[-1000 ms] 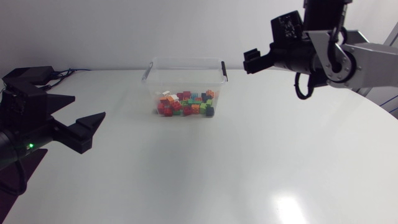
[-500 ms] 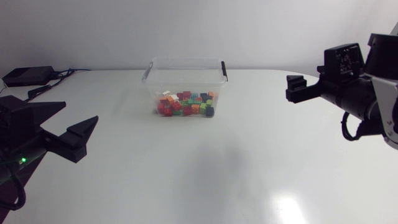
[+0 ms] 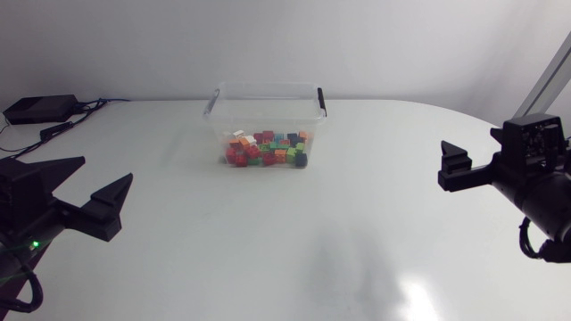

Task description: Place the duplo bricks in the container

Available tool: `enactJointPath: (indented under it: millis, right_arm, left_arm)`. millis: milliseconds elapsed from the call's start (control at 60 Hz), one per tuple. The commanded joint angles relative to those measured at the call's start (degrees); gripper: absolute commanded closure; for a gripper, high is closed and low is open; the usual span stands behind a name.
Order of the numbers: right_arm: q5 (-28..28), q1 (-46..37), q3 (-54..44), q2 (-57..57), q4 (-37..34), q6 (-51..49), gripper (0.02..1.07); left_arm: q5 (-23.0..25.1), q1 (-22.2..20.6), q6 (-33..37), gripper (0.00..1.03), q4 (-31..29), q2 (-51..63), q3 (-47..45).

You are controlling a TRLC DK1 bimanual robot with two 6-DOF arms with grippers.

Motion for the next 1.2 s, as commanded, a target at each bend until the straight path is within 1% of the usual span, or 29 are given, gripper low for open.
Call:
enactJointPath:
  millis: [0,100,267,450,1183]
  right_arm:
    - [0.53,-1.04,-3.02,-2.79,1.22,-1.44,0.06]
    - [0.53,-2.01,-5.39,-6.30,1.22,-2.41,0.06]
    - [-0.08,-4.38,-9.26,-11.22,1.75,-3.64,0.06]
    - [-0.31,-4.73,-13.48,-16.02,1.93,-4.00,0.06]
    - [-5.29,-4.27,-22.00,-37.25,-6.53,11.60,0.06]
  left_arm:
    - [-0.35,0.99,-2.17,0.04,1.76,-0.53,-1.74]
    - [-0.35,1.87,-2.70,0.04,2.55,-0.80,-2.35]
    - [-0.35,2.92,-3.13,0.04,5.89,-1.06,-4.11]
    - [-0.40,3.09,-4.02,0.04,8.21,-1.25,-5.62]
    - [-5.32,1.97,-13.00,0.04,3.89,-19.67,-15.45]
